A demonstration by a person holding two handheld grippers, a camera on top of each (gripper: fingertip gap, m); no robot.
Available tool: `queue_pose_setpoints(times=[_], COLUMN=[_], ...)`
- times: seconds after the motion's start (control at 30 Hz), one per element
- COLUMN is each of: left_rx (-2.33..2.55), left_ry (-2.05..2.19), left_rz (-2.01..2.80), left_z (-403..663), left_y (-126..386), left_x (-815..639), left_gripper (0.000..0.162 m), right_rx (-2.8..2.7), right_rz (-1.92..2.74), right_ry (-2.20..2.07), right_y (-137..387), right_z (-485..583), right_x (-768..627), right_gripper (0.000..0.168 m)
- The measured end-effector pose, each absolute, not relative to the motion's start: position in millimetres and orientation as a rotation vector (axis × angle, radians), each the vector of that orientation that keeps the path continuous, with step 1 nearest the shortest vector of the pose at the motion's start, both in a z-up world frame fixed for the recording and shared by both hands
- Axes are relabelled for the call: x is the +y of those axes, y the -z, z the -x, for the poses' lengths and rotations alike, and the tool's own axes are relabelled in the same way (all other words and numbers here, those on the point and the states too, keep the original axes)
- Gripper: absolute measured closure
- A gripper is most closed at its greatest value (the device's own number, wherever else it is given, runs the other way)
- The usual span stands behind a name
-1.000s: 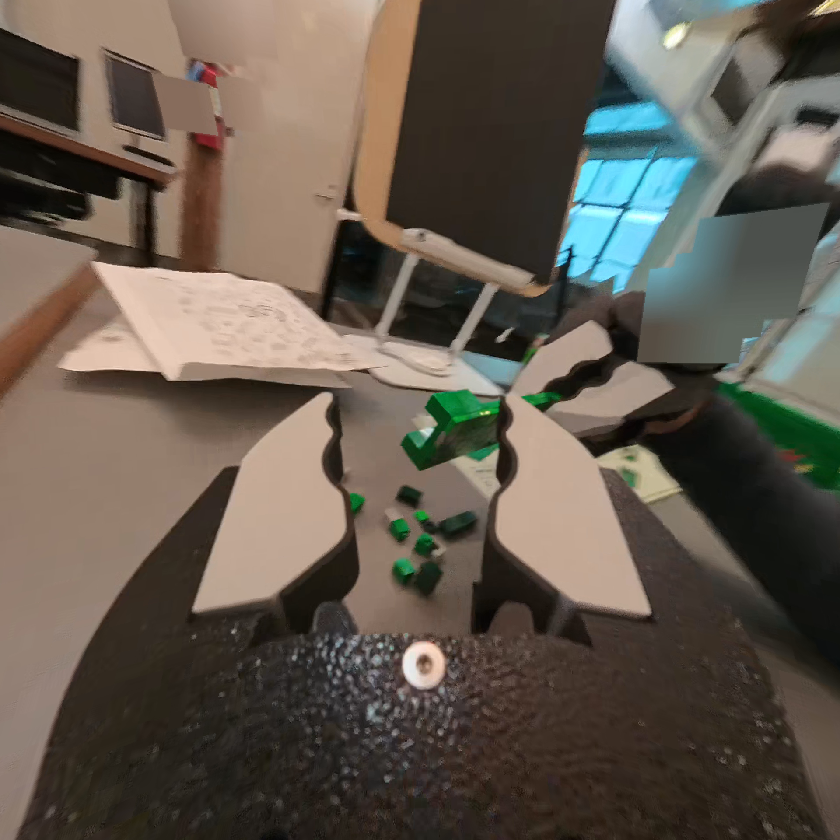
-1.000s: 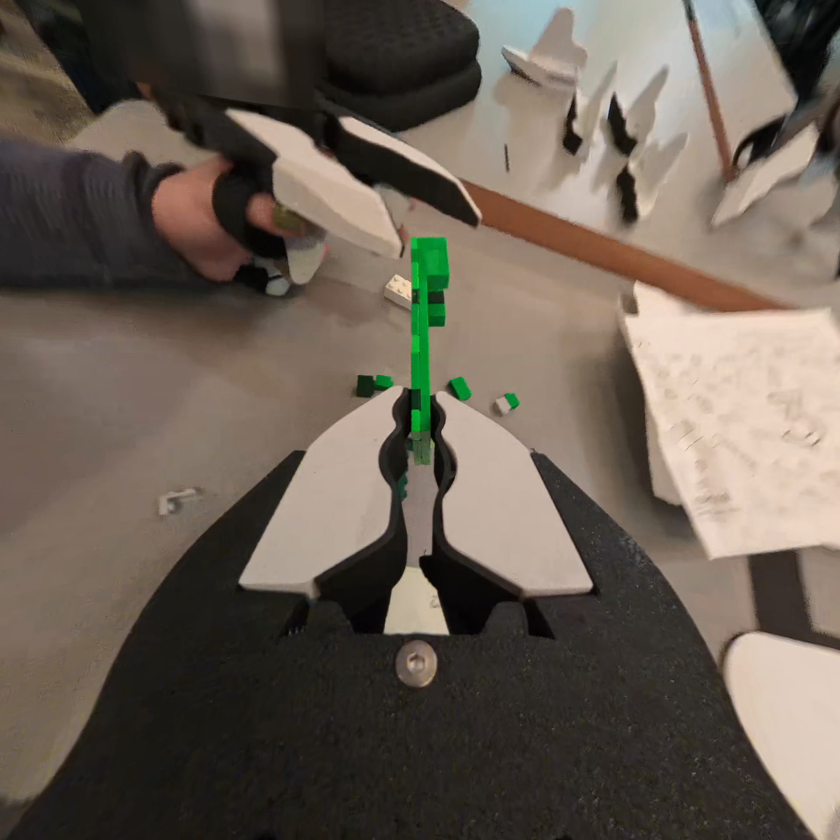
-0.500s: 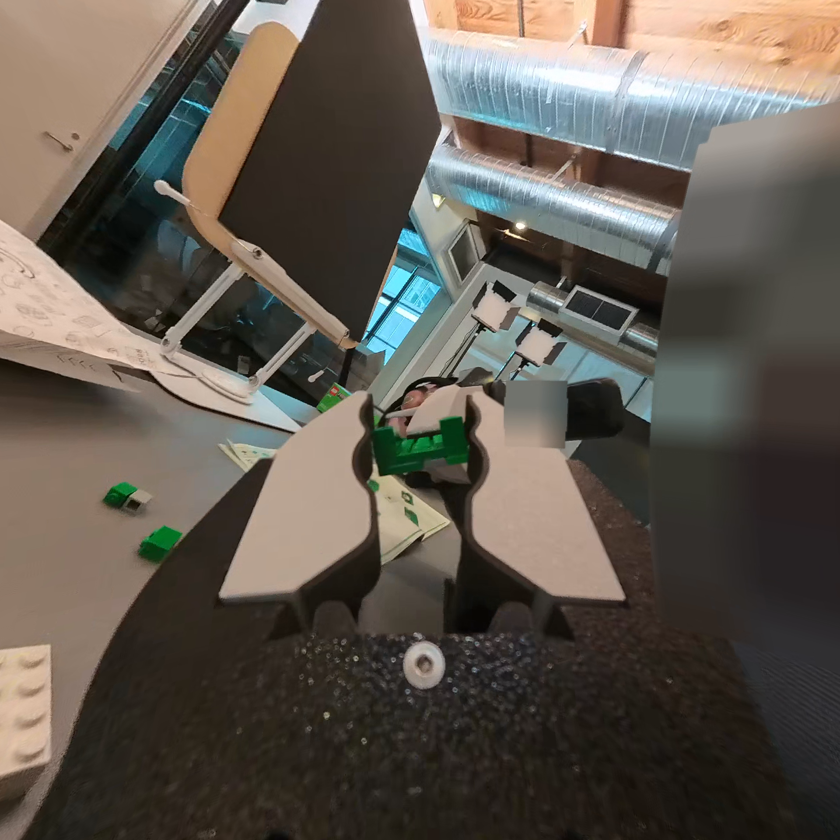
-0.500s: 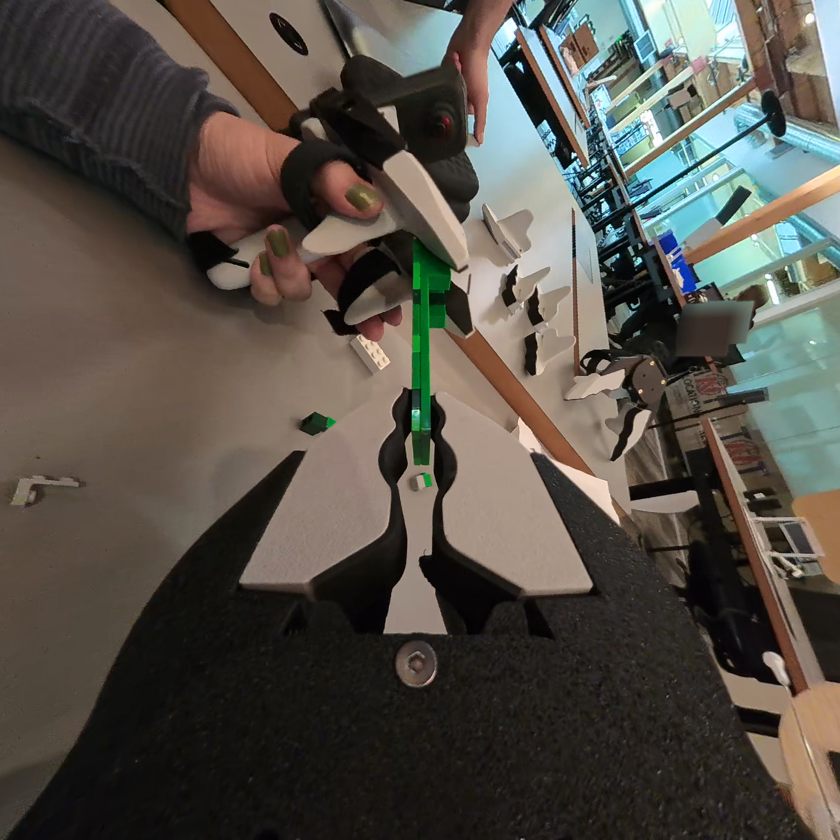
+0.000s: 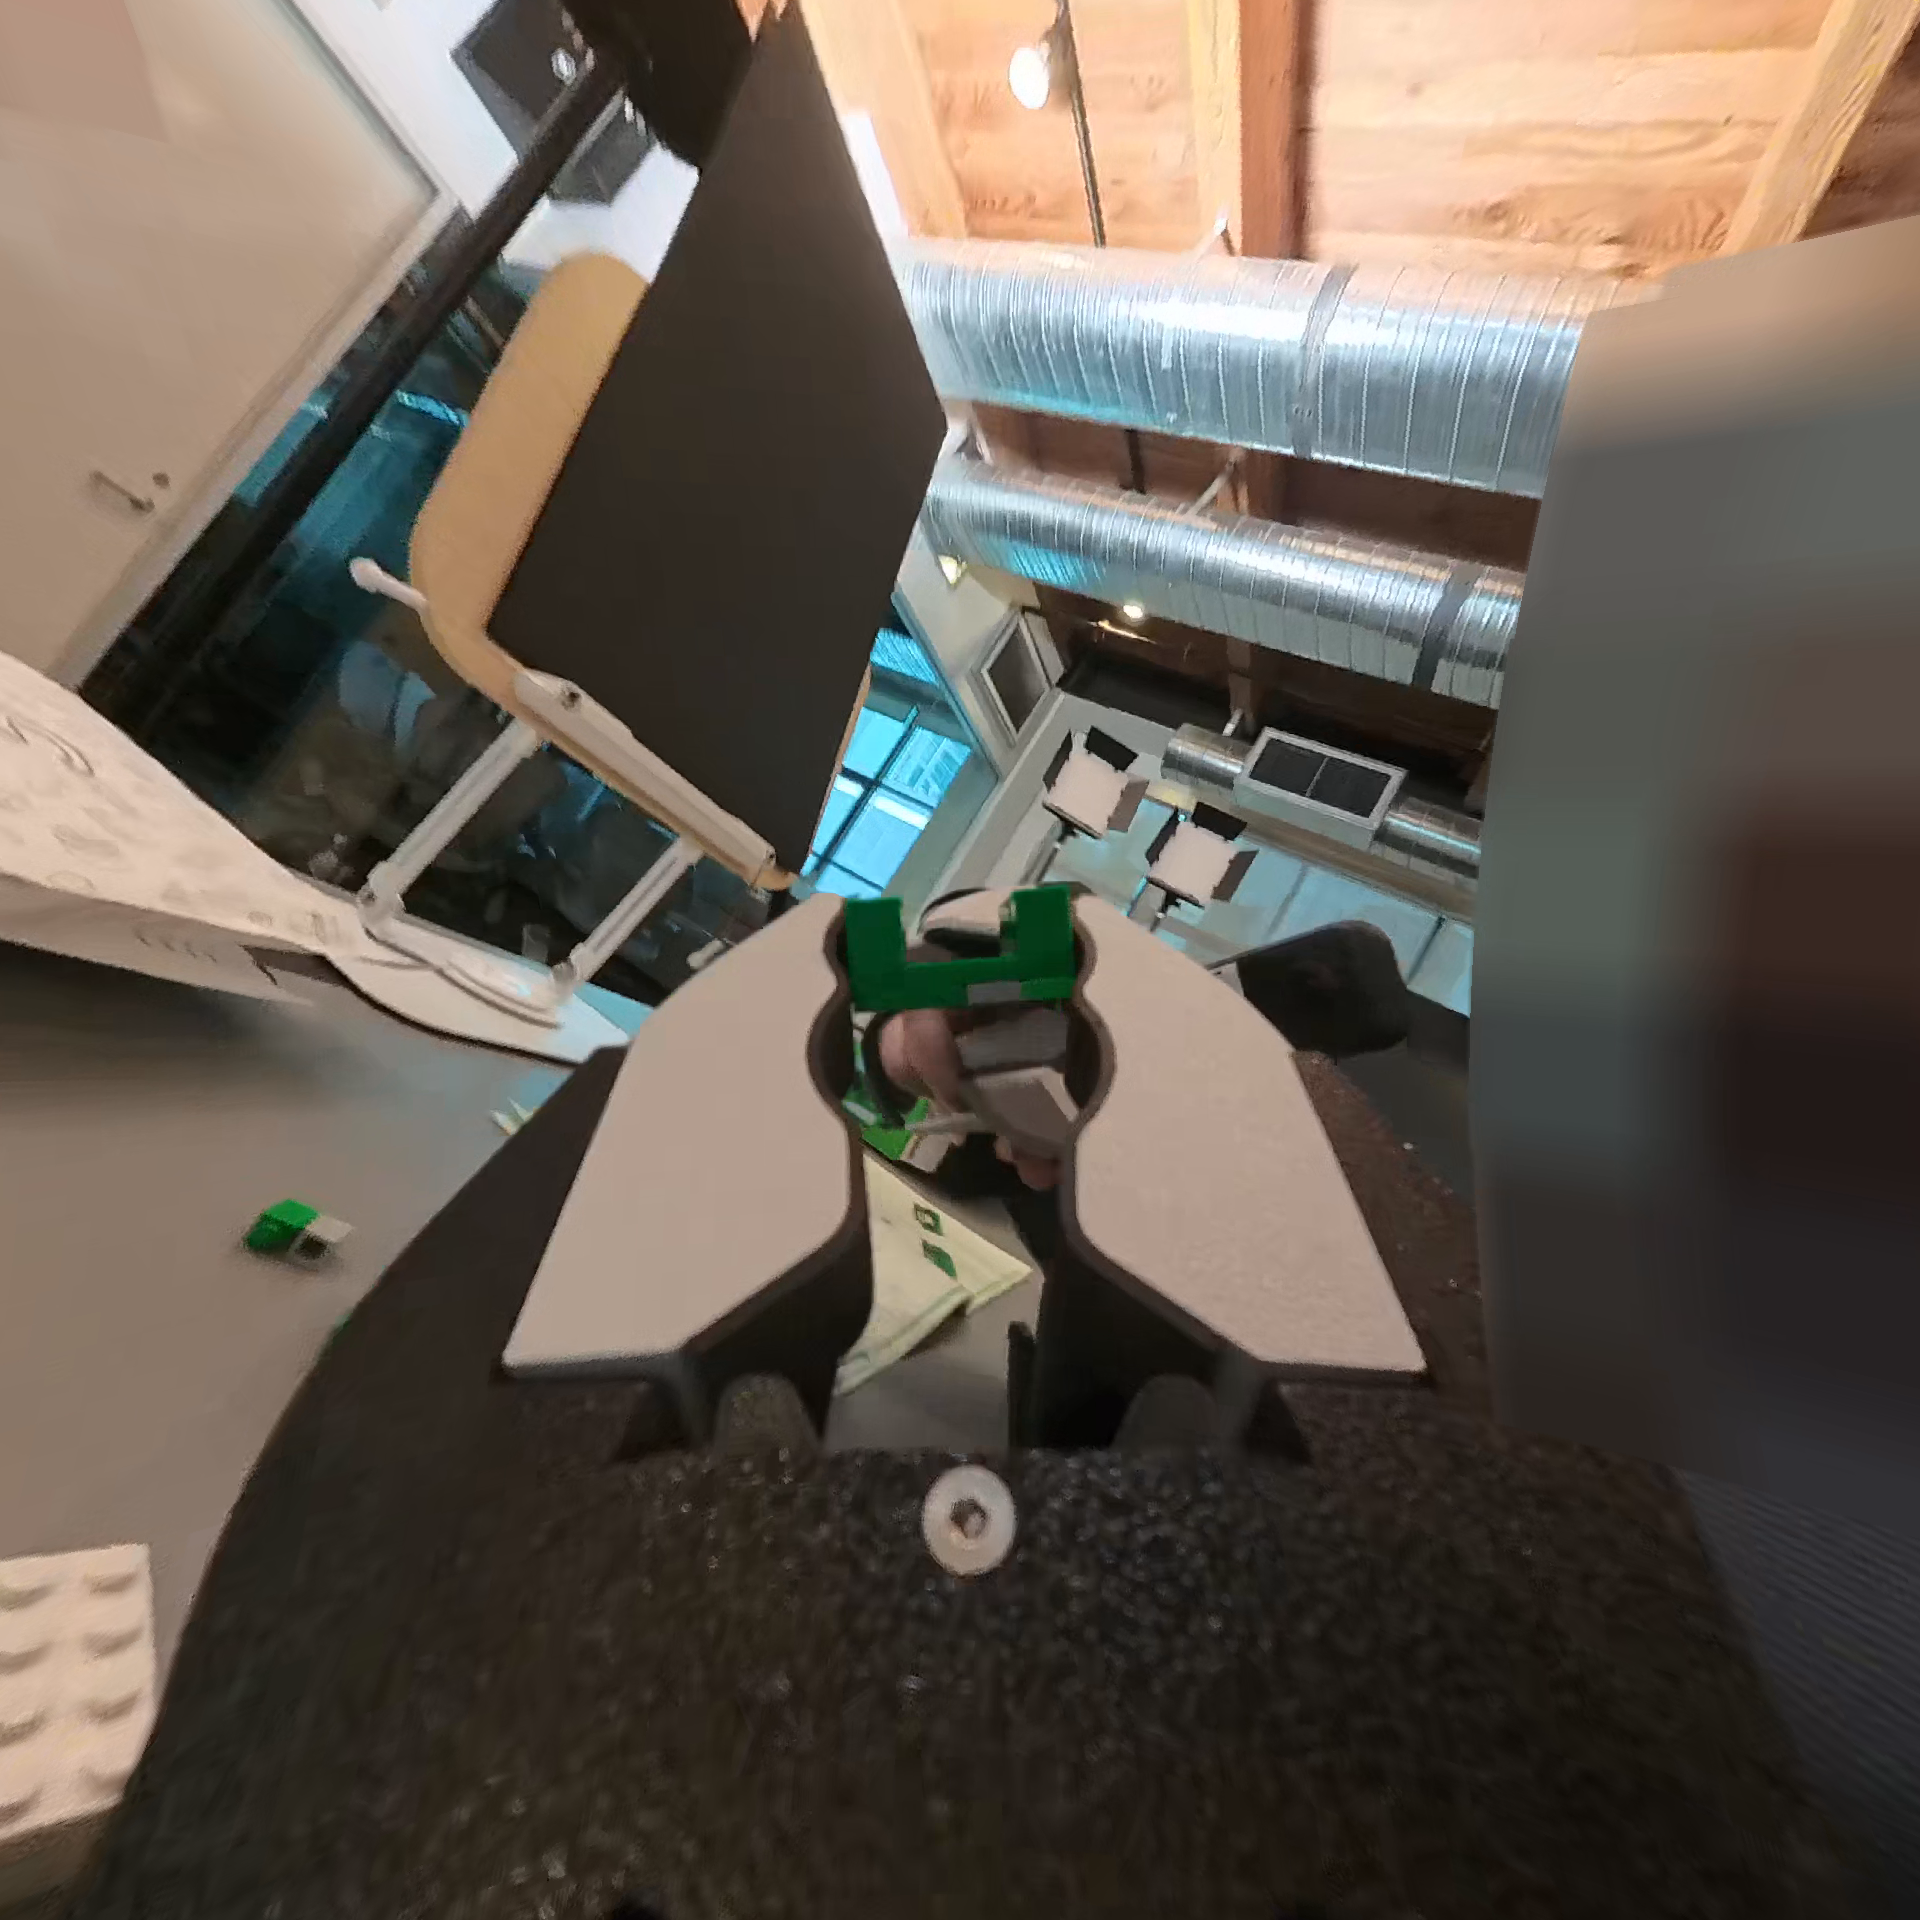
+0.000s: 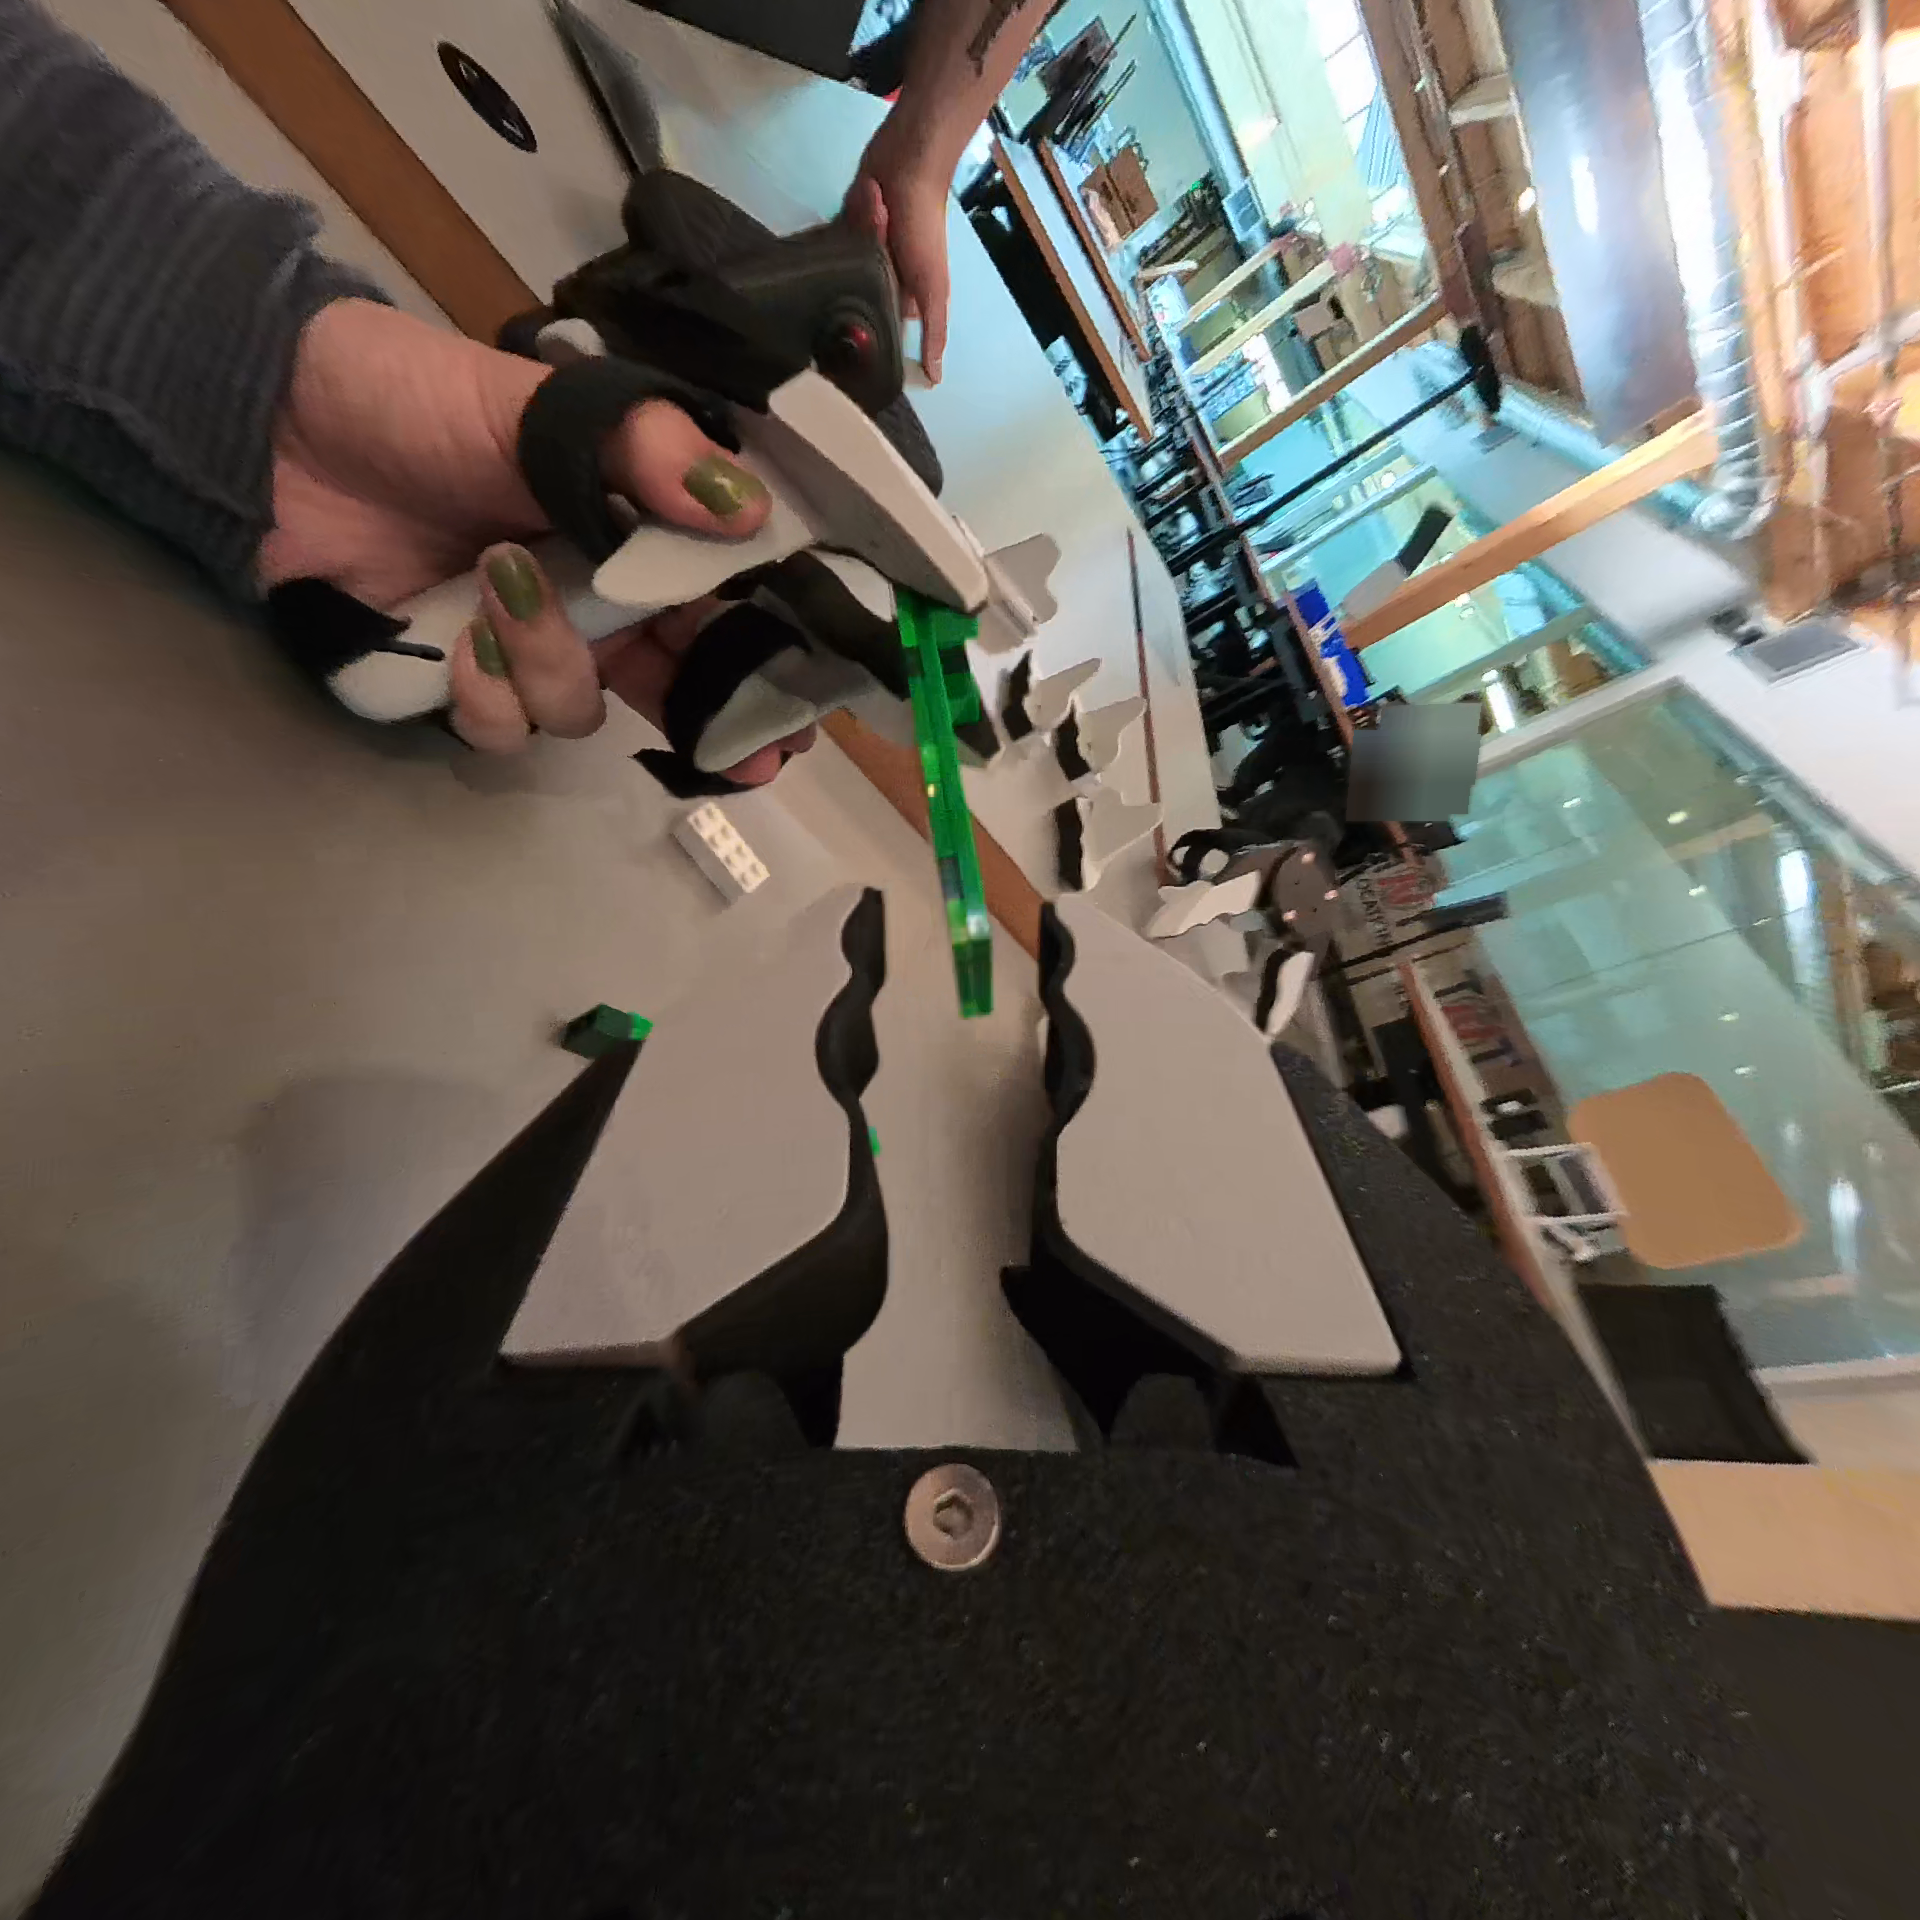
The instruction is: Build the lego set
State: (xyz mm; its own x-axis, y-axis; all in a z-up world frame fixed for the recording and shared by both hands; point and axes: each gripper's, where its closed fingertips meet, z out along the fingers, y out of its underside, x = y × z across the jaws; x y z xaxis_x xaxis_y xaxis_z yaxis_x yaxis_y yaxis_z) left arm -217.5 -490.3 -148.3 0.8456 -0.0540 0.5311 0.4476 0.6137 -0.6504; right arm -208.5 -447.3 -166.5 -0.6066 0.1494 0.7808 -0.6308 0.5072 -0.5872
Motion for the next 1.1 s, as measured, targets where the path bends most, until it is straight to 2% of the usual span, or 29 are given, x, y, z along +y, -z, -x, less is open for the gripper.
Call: queue_pose_setpoints(times=[0.1, 0.3, 0.57, 0.87, 0.93, 1.1], left_rx=[-0.479, -0.356, -0.174, -0.165, -0.238, -0.282], left_ry=[0.195, -0.102, -0.291, -0.366, -0.428, -0.489], left_rz=[0.881, 1.034, 1.203, 1.247, 1.236, 1.164], left_z=[218.3, 207.6, 188.0, 188.3, 198.9, 204.2], left_y=[146.2, 144.5, 150.8, 156.0, 156.6, 149.8], left_x=[-495.1, -484.0, -456.9, -448.6, -453.9, -463.5], left_gripper=[0.126, 0.125, 0.126, 0.126, 0.126, 0.125], right_rx=[-2.018, -2.184, -2.406, -2.374, -2.213, -1.812], right_rz=[-0.293, -0.101, -0.076, -0.252, -0.323, -0.447], right_ry=[-1.299, -1.706, -1.528, -1.014, -0.926, -0.757], right_y=[167.4, 150.6, 177.4, 210.3, 203.2, 183.4], right_z=[209.2, 197.3, 195.2, 208.0, 217.3, 231.4], right_x=[-444.7, -436.8, -436.2, -436.1, -437.1, -447.2], right_gripper=[0.125, 0.121, 0.105, 0.112, 0.124, 0.131])
